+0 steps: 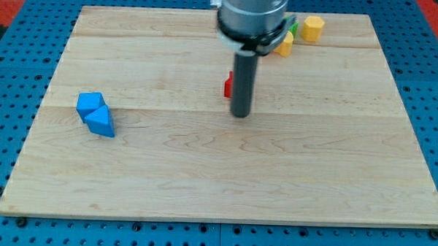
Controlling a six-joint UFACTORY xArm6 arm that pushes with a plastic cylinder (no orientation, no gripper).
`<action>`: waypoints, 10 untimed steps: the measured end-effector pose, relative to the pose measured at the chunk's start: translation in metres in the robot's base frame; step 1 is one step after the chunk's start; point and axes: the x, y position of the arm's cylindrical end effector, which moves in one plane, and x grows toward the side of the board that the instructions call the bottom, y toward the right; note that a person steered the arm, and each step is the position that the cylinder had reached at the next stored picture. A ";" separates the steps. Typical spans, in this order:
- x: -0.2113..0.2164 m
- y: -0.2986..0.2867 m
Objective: Move the red star below the yellow heart
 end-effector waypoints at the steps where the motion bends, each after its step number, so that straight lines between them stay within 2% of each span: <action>1: -0.021 -0.036; 3: -0.074 0.040; 6: -0.084 0.010; 7: -0.080 0.010; 9: -0.112 0.031; 10: -0.112 0.037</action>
